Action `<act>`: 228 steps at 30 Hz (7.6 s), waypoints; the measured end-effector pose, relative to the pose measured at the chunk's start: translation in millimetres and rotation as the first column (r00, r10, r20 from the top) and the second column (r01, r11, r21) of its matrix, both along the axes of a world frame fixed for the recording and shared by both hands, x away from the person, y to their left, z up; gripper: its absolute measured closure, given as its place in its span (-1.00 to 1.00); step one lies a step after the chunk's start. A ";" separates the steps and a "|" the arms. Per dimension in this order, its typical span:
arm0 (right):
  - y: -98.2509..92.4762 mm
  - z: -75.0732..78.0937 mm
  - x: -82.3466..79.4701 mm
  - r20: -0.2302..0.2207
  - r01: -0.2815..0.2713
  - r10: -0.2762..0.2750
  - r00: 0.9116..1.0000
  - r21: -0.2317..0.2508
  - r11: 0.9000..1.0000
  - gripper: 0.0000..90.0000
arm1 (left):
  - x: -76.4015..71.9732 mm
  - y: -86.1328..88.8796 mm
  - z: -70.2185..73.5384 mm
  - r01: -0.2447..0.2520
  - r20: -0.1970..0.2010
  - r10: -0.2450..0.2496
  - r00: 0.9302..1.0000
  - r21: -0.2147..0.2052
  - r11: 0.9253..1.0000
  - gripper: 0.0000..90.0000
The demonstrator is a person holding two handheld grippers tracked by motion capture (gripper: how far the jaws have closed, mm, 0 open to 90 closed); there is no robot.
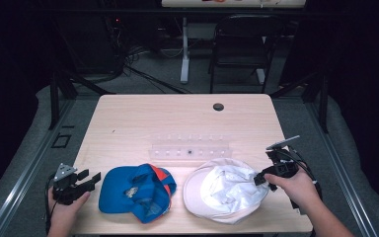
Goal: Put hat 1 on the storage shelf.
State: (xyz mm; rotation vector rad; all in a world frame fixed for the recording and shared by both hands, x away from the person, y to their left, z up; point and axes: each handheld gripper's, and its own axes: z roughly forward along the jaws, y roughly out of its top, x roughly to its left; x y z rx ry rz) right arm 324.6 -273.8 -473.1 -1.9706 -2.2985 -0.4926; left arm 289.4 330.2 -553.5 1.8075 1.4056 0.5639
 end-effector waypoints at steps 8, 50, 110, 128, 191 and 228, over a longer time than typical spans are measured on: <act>8.6 -4.0 -1.5 -0.005 -0.052 0.052 0.999 -0.033 0.998 0.37 | -0.2 1.1 1.1 0.004 -0.008 -0.004 1.000 0.002 1.000 0.04; 9.3 29.5 2.4 -0.074 0.099 -0.094 0.993 0.066 0.993 0.80 | -0.2 2.9 1.5 -0.003 -0.004 0.003 1.000 -0.007 1.000 0.04; 2.9 105.9 -1.8 -0.089 0.136 -0.109 0.990 0.809 0.572 0.81 | -2.6 -1.5 3.2 0.015 0.010 -0.015 1.000 0.008 1.000 0.03; 33.0 124.9 30.0 -0.071 0.162 -0.205 0.976 0.868 0.469 0.80 | -2.1 -1.6 2.7 0.017 0.012 -0.017 1.000 0.002 1.000 0.03; 147.0 131.0 131.5 -0.087 0.171 -0.189 0.978 0.854 0.491 0.78 | 16.1 -132.3 76.5 0.345 0.187 -0.349 0.918 0.056 0.937 -0.03; 167.3 132.5 130.4 -0.063 0.139 -0.167 0.984 0.860 0.491 0.74 | 49.8 -213.8 68.8 0.410 0.137 -0.432 0.892 0.162 0.898 0.29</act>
